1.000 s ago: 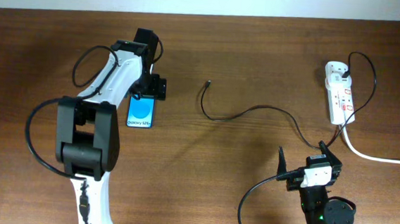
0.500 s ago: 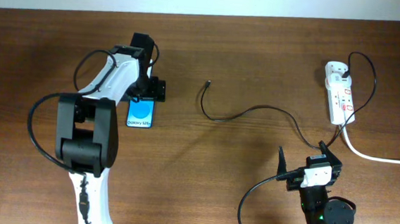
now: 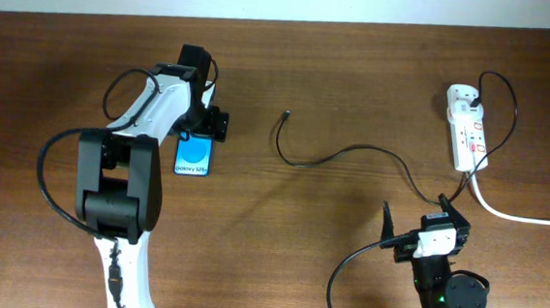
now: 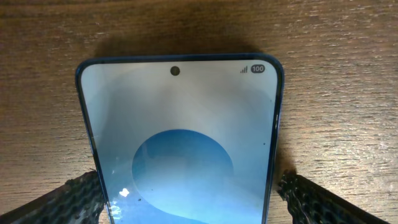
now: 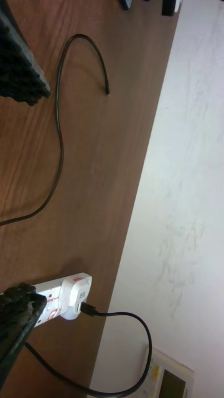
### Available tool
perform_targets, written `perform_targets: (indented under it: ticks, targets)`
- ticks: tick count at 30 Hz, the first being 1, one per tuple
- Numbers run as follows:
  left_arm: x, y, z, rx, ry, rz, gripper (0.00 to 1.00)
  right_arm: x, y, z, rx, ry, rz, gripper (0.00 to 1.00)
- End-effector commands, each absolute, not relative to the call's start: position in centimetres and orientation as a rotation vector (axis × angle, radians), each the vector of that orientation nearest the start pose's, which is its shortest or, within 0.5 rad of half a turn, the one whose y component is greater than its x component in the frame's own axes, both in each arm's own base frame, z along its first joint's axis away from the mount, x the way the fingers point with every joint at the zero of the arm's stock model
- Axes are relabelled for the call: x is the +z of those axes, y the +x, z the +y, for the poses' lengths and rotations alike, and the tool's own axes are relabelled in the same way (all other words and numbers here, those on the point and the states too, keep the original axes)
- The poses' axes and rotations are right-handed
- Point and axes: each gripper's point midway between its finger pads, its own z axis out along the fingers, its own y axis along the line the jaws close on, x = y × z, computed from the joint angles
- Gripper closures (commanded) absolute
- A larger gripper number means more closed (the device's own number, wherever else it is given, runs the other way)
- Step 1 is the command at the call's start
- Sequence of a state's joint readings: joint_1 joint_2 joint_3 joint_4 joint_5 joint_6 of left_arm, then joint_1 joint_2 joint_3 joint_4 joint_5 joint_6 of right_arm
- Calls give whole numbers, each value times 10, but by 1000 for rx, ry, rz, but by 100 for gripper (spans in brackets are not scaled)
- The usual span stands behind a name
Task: Plug charger to phone and switch on socket
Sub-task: 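Grasp the phone's top edge with the left gripper and lift it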
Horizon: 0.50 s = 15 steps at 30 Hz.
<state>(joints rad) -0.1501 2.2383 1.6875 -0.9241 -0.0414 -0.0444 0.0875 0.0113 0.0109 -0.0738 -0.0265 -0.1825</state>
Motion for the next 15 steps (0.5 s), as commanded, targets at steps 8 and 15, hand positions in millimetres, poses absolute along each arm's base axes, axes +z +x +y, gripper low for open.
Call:
perform_targets:
  ticks: [8, 15]
  targets:
    - [-37, 406, -31, 24, 59, 3214, 8, 156, 245, 27, -41, -240, 1629, 2]
    - [-38, 410, -40, 25, -9, 3195, 9, 156, 245, 27, -41, -240, 1629, 2]
